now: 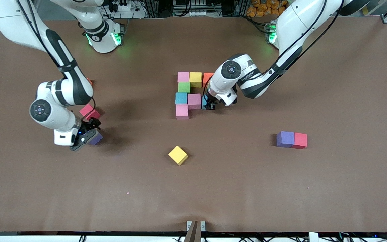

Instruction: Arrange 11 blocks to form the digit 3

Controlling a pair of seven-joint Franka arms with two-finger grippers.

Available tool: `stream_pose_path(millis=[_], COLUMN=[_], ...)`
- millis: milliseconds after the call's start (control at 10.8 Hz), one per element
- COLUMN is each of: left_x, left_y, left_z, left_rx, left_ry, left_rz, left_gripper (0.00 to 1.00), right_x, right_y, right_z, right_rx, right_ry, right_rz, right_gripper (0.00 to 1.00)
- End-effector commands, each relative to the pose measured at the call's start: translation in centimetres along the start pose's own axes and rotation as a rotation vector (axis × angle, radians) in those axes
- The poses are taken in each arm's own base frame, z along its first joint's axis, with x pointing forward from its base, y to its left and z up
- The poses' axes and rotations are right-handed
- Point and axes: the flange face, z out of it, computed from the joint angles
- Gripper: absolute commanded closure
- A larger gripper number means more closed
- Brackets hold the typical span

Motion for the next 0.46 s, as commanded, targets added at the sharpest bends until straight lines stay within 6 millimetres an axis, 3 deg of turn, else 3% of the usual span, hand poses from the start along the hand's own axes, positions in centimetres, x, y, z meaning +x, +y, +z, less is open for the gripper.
stream_pose_path(millis=[0,371], left_x=[-0.1,0.0], left_y=[0.0,0.4], left_z=[0.3,0.5], left_rx=[-0.011,-0.009], left_ry=[-0.007,-0.008], left_rz=[-0.022,-0.029], left_gripper=[1.0,0.96], right_x=[-0.5,-1.4], right_y=[0.0,1.1], right_z=[-0.2,0.0], right_rx=[-0.025,-0.026], right_ry=[0.05,0.051], right_rz=[-0.121,-0.169], right_gripper=[0.0,0.0])
